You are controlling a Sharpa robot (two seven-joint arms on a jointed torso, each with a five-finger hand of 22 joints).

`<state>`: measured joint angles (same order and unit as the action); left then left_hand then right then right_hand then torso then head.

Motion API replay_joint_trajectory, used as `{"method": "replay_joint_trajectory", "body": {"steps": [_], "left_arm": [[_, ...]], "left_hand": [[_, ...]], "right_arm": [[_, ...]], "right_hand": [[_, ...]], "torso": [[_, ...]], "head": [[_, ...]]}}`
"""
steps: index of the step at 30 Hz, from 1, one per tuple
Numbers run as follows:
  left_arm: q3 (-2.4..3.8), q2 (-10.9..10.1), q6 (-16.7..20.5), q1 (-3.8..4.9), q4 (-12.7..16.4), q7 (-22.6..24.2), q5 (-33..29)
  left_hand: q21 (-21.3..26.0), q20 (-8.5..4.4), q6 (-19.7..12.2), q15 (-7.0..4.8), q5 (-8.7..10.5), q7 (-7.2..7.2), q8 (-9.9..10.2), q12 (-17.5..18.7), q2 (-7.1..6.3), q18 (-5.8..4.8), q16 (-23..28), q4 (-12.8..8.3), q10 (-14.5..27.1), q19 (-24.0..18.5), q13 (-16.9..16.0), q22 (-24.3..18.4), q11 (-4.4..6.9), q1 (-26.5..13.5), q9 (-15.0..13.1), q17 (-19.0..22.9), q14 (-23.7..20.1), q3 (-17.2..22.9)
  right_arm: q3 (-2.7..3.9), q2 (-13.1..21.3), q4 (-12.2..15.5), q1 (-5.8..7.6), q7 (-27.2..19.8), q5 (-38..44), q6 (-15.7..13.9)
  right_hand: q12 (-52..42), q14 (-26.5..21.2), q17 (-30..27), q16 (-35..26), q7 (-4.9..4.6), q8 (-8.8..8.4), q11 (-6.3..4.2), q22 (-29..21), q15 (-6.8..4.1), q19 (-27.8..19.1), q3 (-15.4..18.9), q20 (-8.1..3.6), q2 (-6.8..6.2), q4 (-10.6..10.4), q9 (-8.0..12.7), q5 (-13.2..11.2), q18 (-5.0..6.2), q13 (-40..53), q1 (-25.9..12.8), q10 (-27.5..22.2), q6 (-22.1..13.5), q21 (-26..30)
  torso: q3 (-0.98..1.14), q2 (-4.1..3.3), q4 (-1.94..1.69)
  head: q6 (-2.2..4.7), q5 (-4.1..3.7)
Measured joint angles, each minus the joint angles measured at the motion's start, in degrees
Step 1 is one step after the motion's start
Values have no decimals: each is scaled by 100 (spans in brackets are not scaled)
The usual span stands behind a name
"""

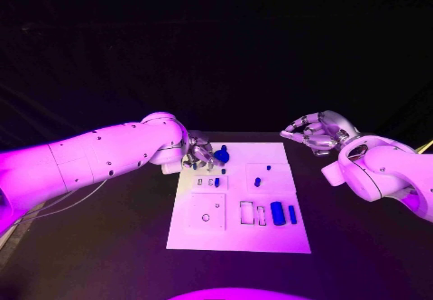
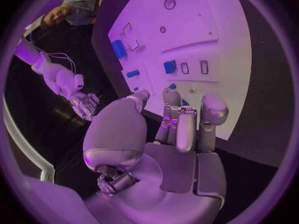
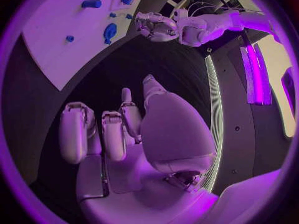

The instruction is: Assemble the parts on the task board

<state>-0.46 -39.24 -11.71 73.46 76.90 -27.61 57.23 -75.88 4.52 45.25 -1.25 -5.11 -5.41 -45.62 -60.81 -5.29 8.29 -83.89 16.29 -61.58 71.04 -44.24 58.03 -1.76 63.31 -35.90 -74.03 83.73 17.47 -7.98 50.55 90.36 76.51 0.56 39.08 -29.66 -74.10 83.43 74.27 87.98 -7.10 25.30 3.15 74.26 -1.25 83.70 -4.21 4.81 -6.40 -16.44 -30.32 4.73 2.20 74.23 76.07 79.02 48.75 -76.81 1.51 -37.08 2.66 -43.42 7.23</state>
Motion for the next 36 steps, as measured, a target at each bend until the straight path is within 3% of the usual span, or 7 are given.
{"method": "replay_joint_trajectory", "body": {"steps": [5,6,12,13,14,27,36], "left_arm": [[-65,129,-163,50,-119,-70,56],[-76,153,-200,56,-141,-80,70],[-147,311,-368,70,-317,-127,122],[-157,331,-385,70,-346,-132,125],[-166,349,-405,70,-375,-136,128],[-202,527,-659,70,-623,-172,140],[-292,619,-779,49,-771,-181,127]], "left_hand": [[-44,0,-2,0,0,0,0,0,0,-28,0,0,0,0,0,52,0,-1,-8,0,0,0],[-44,0,-2,0,0,0,0,0,1,-260,0,0,0,0,1,52,0,-1,-8,0,0,-1],[-44,0,-3,0,0,0,0,0,60,-254,0,0,0,0,1,52,0,-61,-12,0,0,-1],[-44,0,-3,0,0,0,0,0,60,-254,0,98,0,0,1,53,0,-61,-13,0,0,-170],[-44,0,-3,0,0,0,0,0,60,-254,0,45,0,0,2,53,0,-61,-14,0,0,-327],[-44,0,-44,0,0,-20,0,1,60,-254,1,47,1,-1,4,52,0,-61,-45,0,0,-331],[-44,0,-45,0,0,-19,0,1,60,-254,1,47,3,-1,4,52,1,-61,-52,0,0,-331]], "right_arm": [[0,-6,-31,3,34,26,11],[0,-6,-39,3,40,31,14],[-1,-10,-71,4,68,55,33],[-1,-11,-75,4,71,58,34],[-1,-11,-77,4,73,63,34],[-1,-8,-105,4,80,100,46],[-1,-16,-115,4,80,105,55]], "right_hand": [[0,0,0,0,9,0,0,0,0,0,0,0,0,0,-6,0,0,0,0,0,-30,0],[0,0,0,0,7,0,0,0,0,0,0,0,0,0,-8,0,0,0,0,0,-33,1],[0,0,0,0,-5,0,0,0,0,0,0,0,0,0,-21,0,0,0,0,0,-47,49],[0,0,0,0,-5,0,0,0,0,0,0,0,0,0,-23,0,0,0,0,-1,-48,49],[0,0,0,0,-5,0,0,0,0,0,0,0,0,0,-24,0,0,0,0,-1,-49,49],[2,1,0,0,-13,1,-19,0,0,0,0,0,0,0,-42,0,0,0,0,-21,-95,137],[66,1,0,0,-13,1,-19,0,0,0,0,0,0,0,-45,0,0,0,0,-21,-95,137]], "torso": [[1,-5,0],[2,-8,-3],[-1,-23,-15],[-3,-25,-15],[-4,-26,-15],[-8,-45,-3],[-5,-51,0]], "head": [[-14,-4],[-16,-5],[-40,-1],[-49,4],[-58,7],[-90,14],[-113,4]]}}
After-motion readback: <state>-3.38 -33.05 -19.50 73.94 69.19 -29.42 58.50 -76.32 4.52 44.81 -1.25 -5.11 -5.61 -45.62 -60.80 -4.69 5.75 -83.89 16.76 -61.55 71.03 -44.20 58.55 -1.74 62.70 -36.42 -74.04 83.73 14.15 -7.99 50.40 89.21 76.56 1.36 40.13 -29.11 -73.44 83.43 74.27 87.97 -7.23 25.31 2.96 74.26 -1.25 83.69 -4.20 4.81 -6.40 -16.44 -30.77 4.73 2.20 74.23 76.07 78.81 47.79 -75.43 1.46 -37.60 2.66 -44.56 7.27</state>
